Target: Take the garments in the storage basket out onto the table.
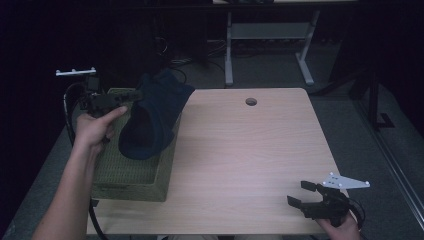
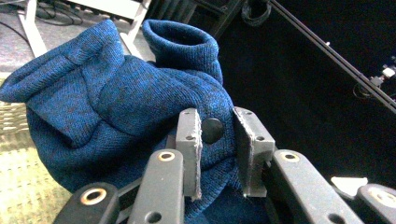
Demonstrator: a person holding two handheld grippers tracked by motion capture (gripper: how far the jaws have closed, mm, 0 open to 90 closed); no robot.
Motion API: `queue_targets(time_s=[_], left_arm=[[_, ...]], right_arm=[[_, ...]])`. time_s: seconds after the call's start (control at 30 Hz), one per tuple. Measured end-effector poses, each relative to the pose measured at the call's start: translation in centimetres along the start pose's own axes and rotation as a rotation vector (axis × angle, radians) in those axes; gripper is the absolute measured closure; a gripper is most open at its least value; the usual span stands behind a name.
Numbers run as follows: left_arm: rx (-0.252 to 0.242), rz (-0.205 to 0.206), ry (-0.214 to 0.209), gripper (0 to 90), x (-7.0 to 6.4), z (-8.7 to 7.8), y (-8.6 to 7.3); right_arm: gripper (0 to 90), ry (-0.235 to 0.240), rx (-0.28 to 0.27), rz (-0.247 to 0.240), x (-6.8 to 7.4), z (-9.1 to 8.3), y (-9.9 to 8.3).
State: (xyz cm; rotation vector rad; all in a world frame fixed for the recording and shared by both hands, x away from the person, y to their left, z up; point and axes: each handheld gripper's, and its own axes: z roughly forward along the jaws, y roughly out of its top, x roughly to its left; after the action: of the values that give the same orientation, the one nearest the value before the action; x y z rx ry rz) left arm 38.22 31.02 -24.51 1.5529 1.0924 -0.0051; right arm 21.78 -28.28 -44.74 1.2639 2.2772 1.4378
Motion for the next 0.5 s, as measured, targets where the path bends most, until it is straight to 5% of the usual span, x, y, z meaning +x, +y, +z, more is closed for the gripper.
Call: queue_targets(time_s=[0.5], left_arm=[[0.039, 0.026, -0.040, 73.2, -1.6, 2.8, -0.2]], right_arm=[[15.0, 0.002, 0.000, 0.006, 0.0, 0.0, 0.0]])
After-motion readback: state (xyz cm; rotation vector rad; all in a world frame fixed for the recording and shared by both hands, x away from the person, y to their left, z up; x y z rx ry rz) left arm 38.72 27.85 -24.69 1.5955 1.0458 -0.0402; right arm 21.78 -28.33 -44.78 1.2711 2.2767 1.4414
